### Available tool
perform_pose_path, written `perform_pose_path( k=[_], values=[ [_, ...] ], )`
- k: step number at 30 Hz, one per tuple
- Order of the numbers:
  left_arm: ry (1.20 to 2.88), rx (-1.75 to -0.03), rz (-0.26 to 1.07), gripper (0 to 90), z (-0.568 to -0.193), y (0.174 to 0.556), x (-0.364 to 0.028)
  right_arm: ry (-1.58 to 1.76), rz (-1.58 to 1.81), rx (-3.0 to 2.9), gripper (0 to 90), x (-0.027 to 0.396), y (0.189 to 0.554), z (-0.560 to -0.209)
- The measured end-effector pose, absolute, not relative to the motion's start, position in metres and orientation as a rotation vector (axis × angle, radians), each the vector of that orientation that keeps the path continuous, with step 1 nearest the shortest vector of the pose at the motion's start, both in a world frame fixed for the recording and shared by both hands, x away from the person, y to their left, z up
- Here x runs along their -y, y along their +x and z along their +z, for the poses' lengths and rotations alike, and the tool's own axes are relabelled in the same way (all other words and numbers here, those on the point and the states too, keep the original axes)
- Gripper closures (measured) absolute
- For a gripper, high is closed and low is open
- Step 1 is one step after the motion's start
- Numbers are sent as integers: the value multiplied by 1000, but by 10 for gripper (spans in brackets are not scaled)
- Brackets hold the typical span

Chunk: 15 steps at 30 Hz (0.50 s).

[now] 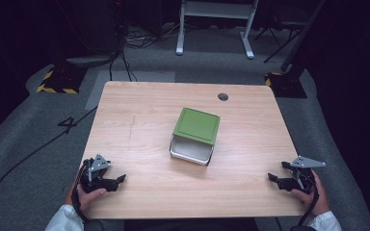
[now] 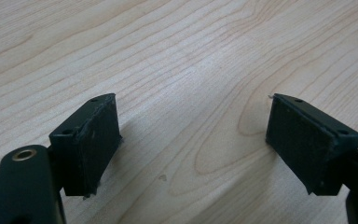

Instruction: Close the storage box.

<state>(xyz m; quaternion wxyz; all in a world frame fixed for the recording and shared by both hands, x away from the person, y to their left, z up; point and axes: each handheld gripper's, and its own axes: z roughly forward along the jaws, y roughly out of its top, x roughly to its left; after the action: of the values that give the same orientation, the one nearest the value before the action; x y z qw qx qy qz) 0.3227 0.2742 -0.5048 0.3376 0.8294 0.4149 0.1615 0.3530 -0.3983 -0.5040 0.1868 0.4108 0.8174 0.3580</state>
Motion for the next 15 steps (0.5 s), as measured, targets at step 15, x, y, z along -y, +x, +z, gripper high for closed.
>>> perform_pose_path(
  k=[15],
  values=[
    [2162, -1082, 420, 176, -505, 322, -275, 1159, 1008, -2300, 155, 398, 353, -504]
  ],
)
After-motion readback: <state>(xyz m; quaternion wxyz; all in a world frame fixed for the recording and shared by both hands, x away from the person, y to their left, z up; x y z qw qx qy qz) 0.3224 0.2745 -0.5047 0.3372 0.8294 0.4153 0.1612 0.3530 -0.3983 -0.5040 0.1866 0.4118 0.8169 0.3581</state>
